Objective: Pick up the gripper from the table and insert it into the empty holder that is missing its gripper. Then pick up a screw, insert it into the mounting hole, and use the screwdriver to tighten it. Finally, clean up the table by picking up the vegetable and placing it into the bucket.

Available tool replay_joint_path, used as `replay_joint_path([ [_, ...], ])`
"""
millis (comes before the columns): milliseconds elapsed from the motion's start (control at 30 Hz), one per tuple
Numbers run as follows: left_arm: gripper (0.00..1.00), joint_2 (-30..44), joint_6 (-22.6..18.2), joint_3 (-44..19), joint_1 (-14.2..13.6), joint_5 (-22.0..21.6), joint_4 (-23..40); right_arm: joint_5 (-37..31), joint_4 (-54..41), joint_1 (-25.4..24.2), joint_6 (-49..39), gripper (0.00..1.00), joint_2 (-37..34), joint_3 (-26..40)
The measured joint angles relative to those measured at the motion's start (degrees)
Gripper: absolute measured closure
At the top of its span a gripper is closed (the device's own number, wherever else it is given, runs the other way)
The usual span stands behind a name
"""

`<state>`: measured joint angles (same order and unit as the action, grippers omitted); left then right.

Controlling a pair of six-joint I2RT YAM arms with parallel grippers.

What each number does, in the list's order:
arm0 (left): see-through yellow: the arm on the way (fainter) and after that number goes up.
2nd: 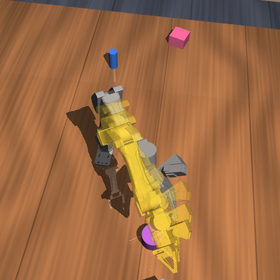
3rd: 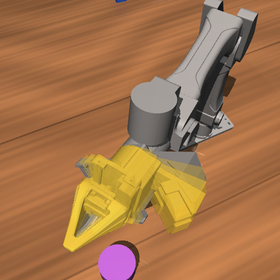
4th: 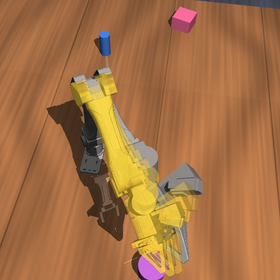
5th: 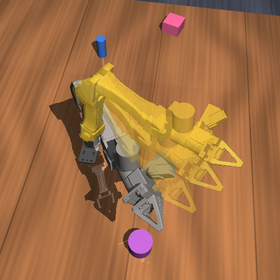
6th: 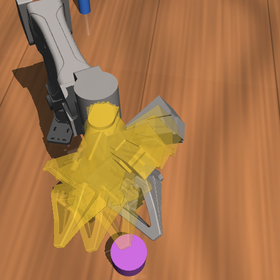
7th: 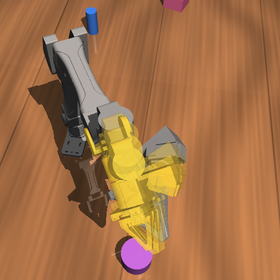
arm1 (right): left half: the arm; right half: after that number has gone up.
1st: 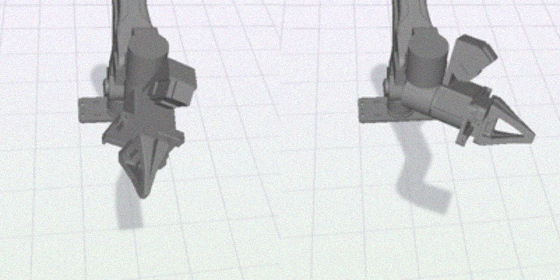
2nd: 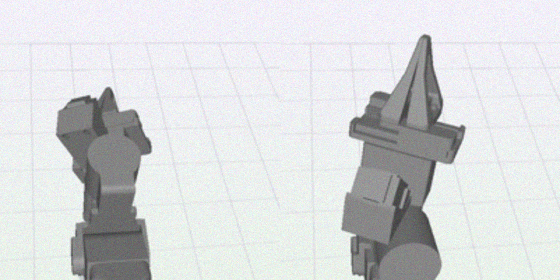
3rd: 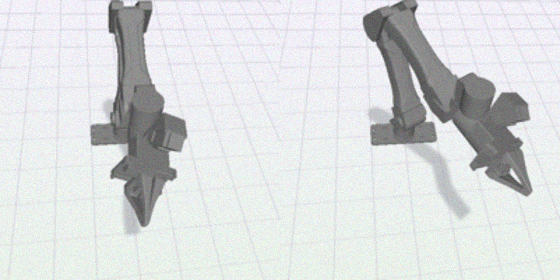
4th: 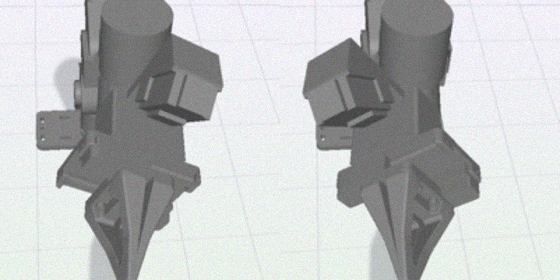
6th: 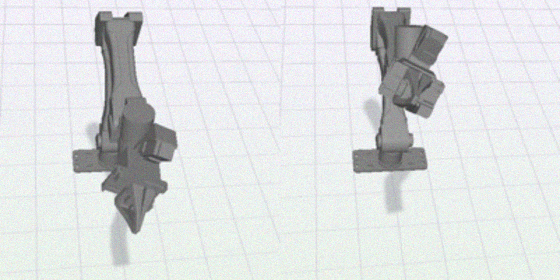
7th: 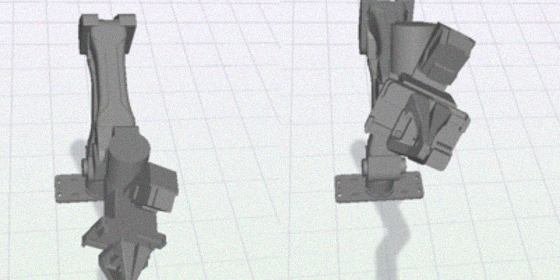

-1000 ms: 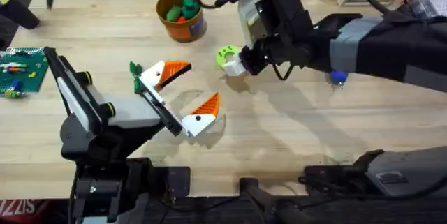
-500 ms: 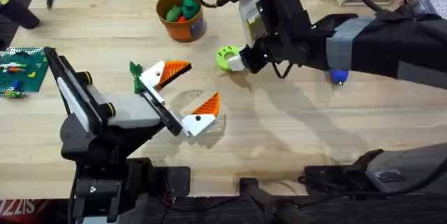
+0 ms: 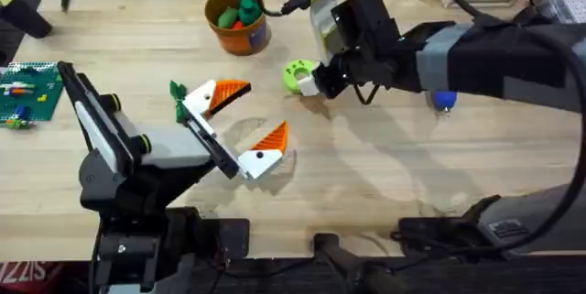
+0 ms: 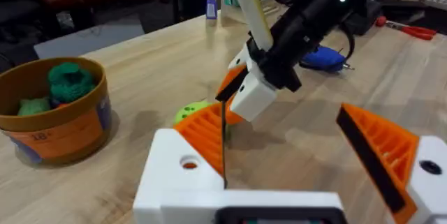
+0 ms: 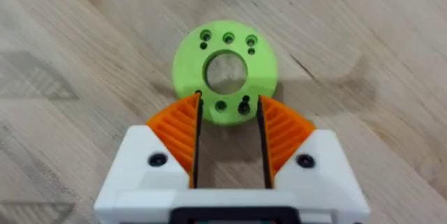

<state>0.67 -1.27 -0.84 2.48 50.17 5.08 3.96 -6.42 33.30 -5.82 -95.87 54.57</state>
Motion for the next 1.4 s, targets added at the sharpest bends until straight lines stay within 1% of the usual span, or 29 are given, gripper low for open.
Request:
replay_joint_path([
  [200,0.015,0.0,0.01,0.0,0.0,0.0,0.0,0.01,0.12,0.0,-0.01,0.562,0.01,-0.01],
  [367,0.015,0.0,0.01,0.0,0.0,0.0,0.02,-0.01,0.13,0.0,0.0,0.587,0.01,0.0],
  [500,0.015,0.0,-0.01,0.0,0.0,0.0,0.0,-0.01,0.13,0.0,0.0,0.587,-0.01,0.0],
  [633,0.016,0.0,0.01,0.0,0.0,0.0,0.0,-0.05,0.52,-0.04,0.0,0.583,-1.58,0.0],
  [867,0.015,0.0,0.01,0.0,0.0,0.0,0.0,-0.03,0.74,-0.07,0.0,0.57,-1.61,-0.02],
  [1033,0.016,0.0,0.01,0.0,0.0,0.0,0.0,-0.01,2.62,-0.07,0.0,0.567,-1.61,-0.02],
  [1400,0.016,0.0,0.01,0.0,0.0,0.0,0.0,-0.01,1.68,-0.07,0.0,0.568,-1.63,-0.02],
])
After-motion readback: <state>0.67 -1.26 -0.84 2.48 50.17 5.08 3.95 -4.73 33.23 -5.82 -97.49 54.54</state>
